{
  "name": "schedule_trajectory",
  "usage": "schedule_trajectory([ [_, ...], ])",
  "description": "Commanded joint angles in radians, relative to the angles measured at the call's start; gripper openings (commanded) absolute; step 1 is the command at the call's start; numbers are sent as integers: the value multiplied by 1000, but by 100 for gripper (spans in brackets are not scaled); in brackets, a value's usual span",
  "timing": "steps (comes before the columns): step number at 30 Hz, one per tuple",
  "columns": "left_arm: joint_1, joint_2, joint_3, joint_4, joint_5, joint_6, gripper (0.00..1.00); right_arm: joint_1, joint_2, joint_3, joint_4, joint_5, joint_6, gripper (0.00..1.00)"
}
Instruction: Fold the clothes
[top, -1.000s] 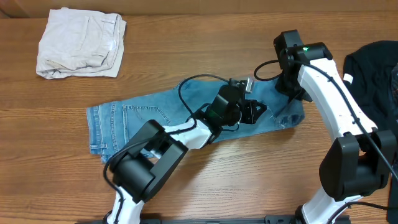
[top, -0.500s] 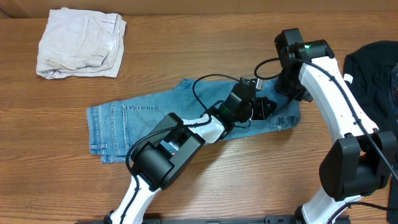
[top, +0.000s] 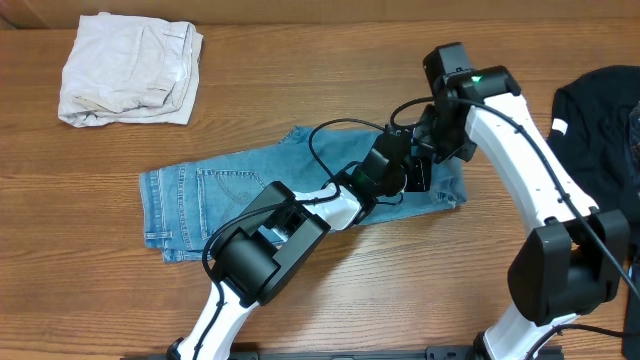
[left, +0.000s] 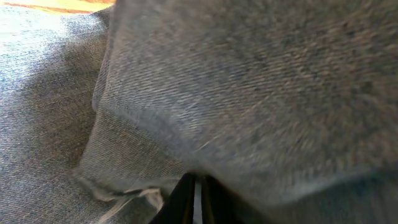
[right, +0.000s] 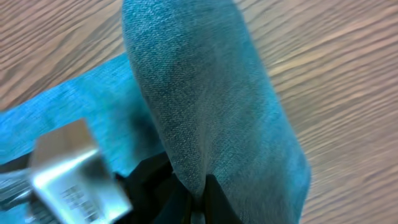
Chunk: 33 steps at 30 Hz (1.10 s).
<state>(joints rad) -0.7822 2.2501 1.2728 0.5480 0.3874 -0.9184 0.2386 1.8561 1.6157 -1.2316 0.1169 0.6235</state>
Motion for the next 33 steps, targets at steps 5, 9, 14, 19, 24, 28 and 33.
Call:
schedule_trajectory([
  [5, 13, 19, 21, -15, 46, 23, 26, 20, -18, 29, 8, -50, -2, 4],
  [9, 61, 18, 21, -56, 106, 28, 26, 20, -18, 29, 12, -52, -2, 4],
  [14, 137, 12, 21, -99, 199, 29, 22, 20, -18, 29, 23, -52, -2, 4],
  [19, 193, -16, 21, -143, 258, 61, 30, 21, -15, 28, 27, -57, -2, 4],
  [24, 246, -95, 21, -263, 249, 143, 31, 36, -14, 16, 45, -86, -2, 4],
  [28, 313, -217, 21, -442, 168, 240, 32, 68, -14, -34, 86, -105, -1, 4],
  [33, 420, -382, 21, -648, 103, 357, 40, 114, -14, -122, 154, -108, -10, 4],
])
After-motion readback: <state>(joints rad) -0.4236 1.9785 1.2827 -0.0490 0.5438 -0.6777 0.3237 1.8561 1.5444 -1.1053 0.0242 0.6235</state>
